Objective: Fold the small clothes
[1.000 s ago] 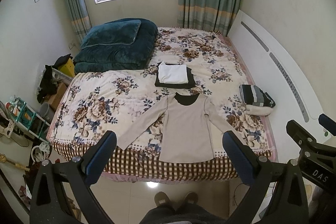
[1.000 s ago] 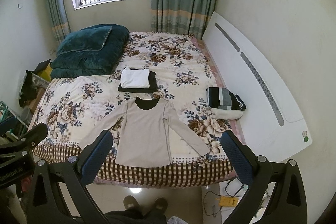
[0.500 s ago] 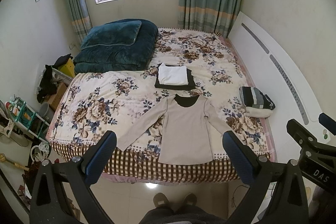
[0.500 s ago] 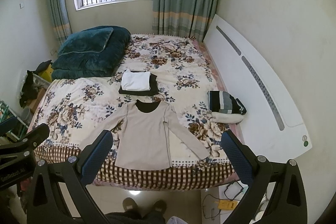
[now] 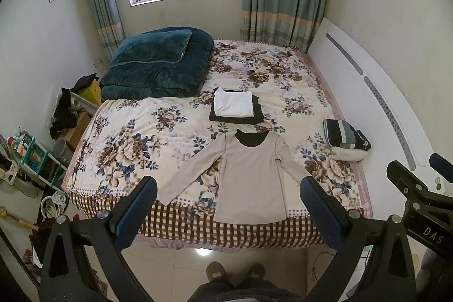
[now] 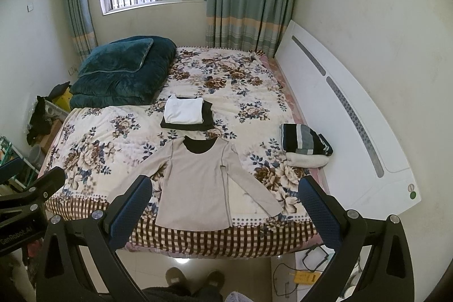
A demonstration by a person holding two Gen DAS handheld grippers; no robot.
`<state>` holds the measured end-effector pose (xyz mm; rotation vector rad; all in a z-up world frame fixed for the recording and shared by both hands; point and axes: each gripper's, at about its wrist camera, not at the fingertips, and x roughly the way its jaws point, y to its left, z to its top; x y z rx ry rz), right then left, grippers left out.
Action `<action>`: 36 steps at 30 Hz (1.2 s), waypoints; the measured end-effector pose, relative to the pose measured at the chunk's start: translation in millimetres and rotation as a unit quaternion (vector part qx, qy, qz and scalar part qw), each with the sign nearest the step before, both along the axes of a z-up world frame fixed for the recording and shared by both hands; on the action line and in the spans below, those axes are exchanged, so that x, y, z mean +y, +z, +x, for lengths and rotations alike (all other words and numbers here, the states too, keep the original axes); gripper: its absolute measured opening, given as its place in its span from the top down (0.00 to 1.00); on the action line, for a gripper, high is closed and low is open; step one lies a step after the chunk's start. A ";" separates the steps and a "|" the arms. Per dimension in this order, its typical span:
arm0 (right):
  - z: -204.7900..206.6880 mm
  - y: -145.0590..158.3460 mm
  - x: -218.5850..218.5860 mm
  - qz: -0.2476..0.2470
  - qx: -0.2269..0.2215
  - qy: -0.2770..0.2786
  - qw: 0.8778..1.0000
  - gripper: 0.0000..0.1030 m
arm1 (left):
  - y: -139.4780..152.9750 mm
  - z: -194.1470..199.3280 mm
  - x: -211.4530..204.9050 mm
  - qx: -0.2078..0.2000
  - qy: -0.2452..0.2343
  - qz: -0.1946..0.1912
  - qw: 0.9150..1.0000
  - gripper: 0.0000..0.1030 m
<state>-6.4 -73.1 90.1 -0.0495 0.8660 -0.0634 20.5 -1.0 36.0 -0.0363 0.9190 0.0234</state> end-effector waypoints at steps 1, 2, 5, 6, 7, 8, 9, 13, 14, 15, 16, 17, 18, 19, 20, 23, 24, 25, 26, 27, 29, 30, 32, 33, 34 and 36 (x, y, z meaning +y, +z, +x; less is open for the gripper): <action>0.2 1.0 0.5 0.000 0.000 0.000 1.000 0.00 | -0.8 -0.8 -0.1 0.000 0.000 0.000 1.000 0.00; 0.9 1.3 0.2 0.000 0.000 0.001 1.000 0.00 | -1.0 -1.0 -0.1 0.000 0.000 0.001 1.000 0.00; 3.5 2.8 1.0 -0.001 -0.001 0.001 1.000 0.00 | -1.2 -1.4 -0.5 -0.001 0.000 0.000 1.000 0.00; 3.1 2.6 0.7 -0.001 -0.001 0.001 1.000 0.00 | -0.7 -1.0 -0.7 -0.001 0.000 0.001 1.000 0.00; 2.6 2.4 0.5 0.000 0.000 0.001 1.000 0.00 | -1.2 -1.6 -0.5 0.000 0.000 0.000 1.000 0.00; 2.5 2.2 0.6 0.000 0.000 0.001 1.000 0.00 | -1.5 -1.9 -0.8 -0.001 0.000 0.000 1.000 0.00; 4.5 3.2 0.8 0.000 0.000 0.001 1.000 0.00 | 0.6 -0.2 -0.9 0.000 0.000 0.000 1.000 0.00; 2.9 1.9 1.3 0.001 0.001 0.000 1.000 0.00 | 0.4 3.9 -1.5 0.002 0.000 -0.001 1.000 0.00; 3.0 1.5 1.4 0.001 0.002 -0.001 1.000 0.00 | -0.2 3.2 -1.6 0.001 0.001 -0.001 1.000 0.00; 1.8 0.8 1.2 0.002 0.001 -0.001 1.000 0.00 | 0.2 3.9 -1.5 0.001 0.000 -0.001 1.000 0.00; 1.5 0.4 1.5 0.002 0.001 -0.001 1.000 0.00 | -0.7 2.0 -1.8 0.000 0.000 -0.002 1.000 0.00; 5.0 -0.9 2.0 0.002 0.003 -0.005 1.000 0.00 | 0.4 4.9 -1.9 -0.002 0.000 -0.001 1.000 0.00; 7.3 -2.8 3.5 0.003 0.005 -0.008 1.000 0.00 | 1.3 13.4 -1.8 -0.005 0.003 0.004 1.000 0.00; 10.8 -5.0 5.6 0.005 0.006 -0.011 1.000 0.00 | -1.8 25.6 -0.1 -0.006 0.006 0.012 1.000 0.00; 16.9 -11.7 4.3 0.010 0.011 -0.023 1.000 0.00 | -4.9 32.6 -0.1 -0.010 0.009 0.016 1.000 0.00; 31.6 -36.1 -3.6 0.017 0.024 -0.050 0.998 0.00 | -27.1 54.1 4.0 -0.013 0.014 0.035 0.999 0.00; 37.1 -45.8 -8.1 0.017 0.030 -0.064 0.997 0.00 | -37.2 64.7 3.8 -0.016 0.016 0.045 0.999 0.00; 43.4 -58.3 -15.4 0.018 0.038 -0.079 0.996 0.00 | -50.9 72.9 5.1 -0.015 0.017 0.055 0.998 0.00; 50.8 -74.5 -25.8 0.025 0.045 -0.097 0.994 0.00 | -65.9 83.0 7.1 -0.011 0.015 0.061 0.998 0.00; 57.8 -89.4 -36.5 0.029 0.054 -0.116 0.991 0.00 | -80.8 95.0 6.1 -0.009 0.012 0.065 0.998 0.00; 70.5 -125.2 -60.4 0.041 0.071 -0.150 0.985 0.00 | -113.3 115.0 7.4 0.006 0.010 0.078 0.997 0.00; 78.3 -147.4 -74.2 0.042 0.084 -0.170 0.981 0.00 | -135.2 129.8 5.9 0.016 0.007 0.077 0.997 0.00; 95.6 -195.6 -107.0 0.047 0.108 -0.205 0.972 0.00 | -166.8 150.3 3.1 0.039 0.010 0.086 0.995 0.00; 102.7 -215.9 -121.1 0.049 0.119 -0.219 0.967 0.00 | -186.3 164.2 -0.2 0.054 0.009 0.080 0.995 0.00; 110.2 -237.1 -135.9 0.053 0.130 -0.233 0.962 0.00 | -206.8 178.1 -4.1 0.064 0.011 0.078 0.995 0.00; 129.9 -291.3 -171.3 0.064 0.154 -0.264 0.950 0.00 | -242.3 199.3 -10.3 0.088 0.022 0.083 0.992 0.00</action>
